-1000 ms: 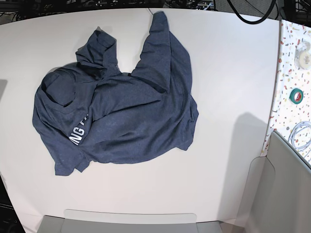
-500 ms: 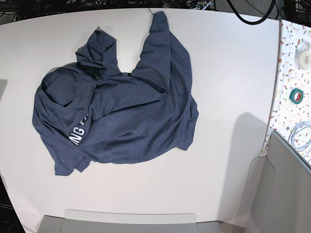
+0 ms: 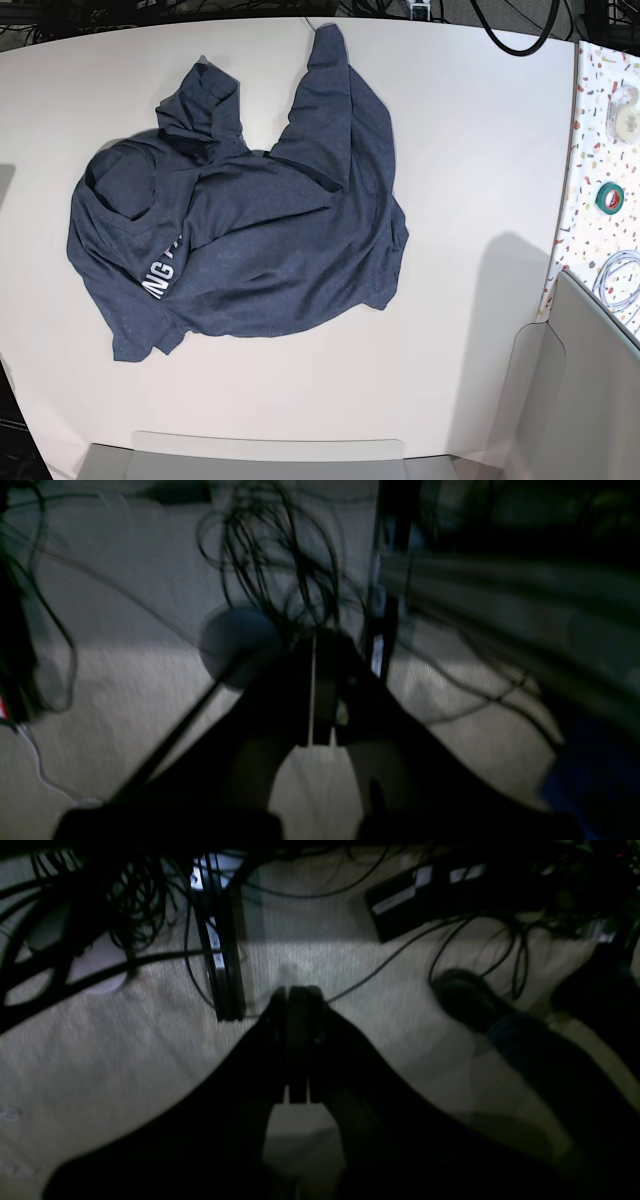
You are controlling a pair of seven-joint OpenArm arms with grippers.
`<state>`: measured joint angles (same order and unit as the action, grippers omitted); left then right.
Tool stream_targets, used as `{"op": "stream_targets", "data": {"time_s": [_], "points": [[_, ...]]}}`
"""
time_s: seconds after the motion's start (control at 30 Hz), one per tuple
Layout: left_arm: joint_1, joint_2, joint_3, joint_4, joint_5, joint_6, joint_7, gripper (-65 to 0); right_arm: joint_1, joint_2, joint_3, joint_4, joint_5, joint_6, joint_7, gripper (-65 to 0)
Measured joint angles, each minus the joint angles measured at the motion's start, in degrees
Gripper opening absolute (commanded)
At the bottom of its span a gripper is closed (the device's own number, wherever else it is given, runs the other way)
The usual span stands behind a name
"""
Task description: Layout the t-shirt on the table in an organized manner, then fold the t-shirt properly
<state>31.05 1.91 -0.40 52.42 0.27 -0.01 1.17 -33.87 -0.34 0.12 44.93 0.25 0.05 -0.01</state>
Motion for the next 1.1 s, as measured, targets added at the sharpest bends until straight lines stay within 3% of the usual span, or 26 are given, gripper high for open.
{"op": "stream_targets", "data": {"time_s": [0.3, 0.33, 0.37, 0.63, 0.97, 1.1], "points": [[13.68, -0.87, 0.28, 27.36, -0.02, -0.61, 14.16, -65.0, -17.09, 2.67, 0.11, 25.42, 0.0, 0.46, -0.66, -65.0], [15.8, -0.98, 0.28, 30.56, -0.02, -0.11, 9.84, -65.0, -18.78, 3.02, 0.22, 28.35, -0.17, 0.26, -0.15, -65.0], [17.59, -0.98, 0.28, 33.79, -0.22, -0.11, 9.29, -65.0, -19.87, 3.02, 1.05, 30.71, -0.17, 0.33, -0.37, -65.0], [24.39, -4.52, 0.44, 48.43, -0.22, -0.11, 11.17, -65.0, -29.7, 4.57, 4.63, 45.66, -0.2, 0.09, -1.16, -65.0], [26.47, -4.79, 0.35, 60.04, 0.07, -0.59, 15.8, -65.0, -33.14, 5.88, 5.57, 60.28, -1.38, 0.52, -0.98, -65.0], [24.55, -4.98, 0.33, 65.61, 0.02, -0.22, 10.49, -65.0, -33.24, 5.84, 5.77, 64.65, -4.92, 0.28, -0.85, -65.0]]}}
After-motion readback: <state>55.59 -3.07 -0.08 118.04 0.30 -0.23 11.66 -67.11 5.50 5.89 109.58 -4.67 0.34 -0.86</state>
